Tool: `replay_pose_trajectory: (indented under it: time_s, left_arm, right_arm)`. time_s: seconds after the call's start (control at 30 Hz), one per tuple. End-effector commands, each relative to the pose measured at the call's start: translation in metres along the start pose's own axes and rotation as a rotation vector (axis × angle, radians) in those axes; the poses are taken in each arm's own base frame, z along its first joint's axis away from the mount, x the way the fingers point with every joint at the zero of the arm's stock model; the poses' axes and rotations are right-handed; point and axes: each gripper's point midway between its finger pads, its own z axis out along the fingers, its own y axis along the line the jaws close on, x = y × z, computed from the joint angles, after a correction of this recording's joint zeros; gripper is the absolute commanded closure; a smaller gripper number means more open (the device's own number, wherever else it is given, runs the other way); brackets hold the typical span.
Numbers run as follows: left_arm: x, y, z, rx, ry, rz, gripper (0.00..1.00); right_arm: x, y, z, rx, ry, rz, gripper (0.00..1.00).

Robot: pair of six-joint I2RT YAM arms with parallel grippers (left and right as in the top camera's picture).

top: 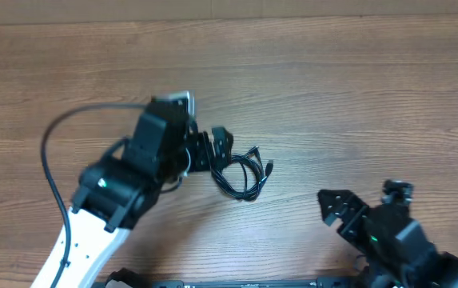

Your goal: Untangle cables

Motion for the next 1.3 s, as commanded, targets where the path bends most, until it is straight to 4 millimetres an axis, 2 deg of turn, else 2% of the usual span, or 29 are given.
replay_pose_trajectory:
  time_s: [0.0,0.07,0.2,0.5,0.67,0.8,1.1,1.27]
  left_arm:
    - [-0.025,0.011,-0.003,-0.159,-0.016,0.084,0.00]
    - [-0.024,0.018,0.000,-0.230,0.045,0.113,0.00]
    - [-0.021,0.019,0.019,-0.261,0.136,0.220,0.00]
    - [-0.012,0.034,0.063,-0.346,0.239,0.228,0.00]
    - [0.001,0.045,0.079,-0.392,0.320,0.229,0.00]
    - [0.003,0.047,0.085,-0.400,0.337,0.233,0.00]
    - [0.004,0.047,0.086,-0.363,0.382,0.447,0.00]
    - [0.001,0.045,0.087,-0.353,0.375,0.476,0.01]
  right_arm:
    - [0.015,-0.001,0.008,-0.007,0.072,0.035,0.06]
    - [0.017,-0.001,0.008,-0.010,0.082,0.034,0.06]
    - [0.016,-0.001,0.008,-0.011,0.079,0.035,0.05]
    - [0.015,-0.003,0.010,-0.002,0.069,0.034,0.01]
    - [0.017,-0.010,0.011,0.028,0.076,0.030,0.00]
    - [0.018,-0.014,0.011,0.042,0.080,0.029,0.00]
    - [0.018,-0.014,0.011,0.042,0.080,0.029,0.00]
    - [0.018,-0.013,0.011,0.040,0.080,0.029,0.00]
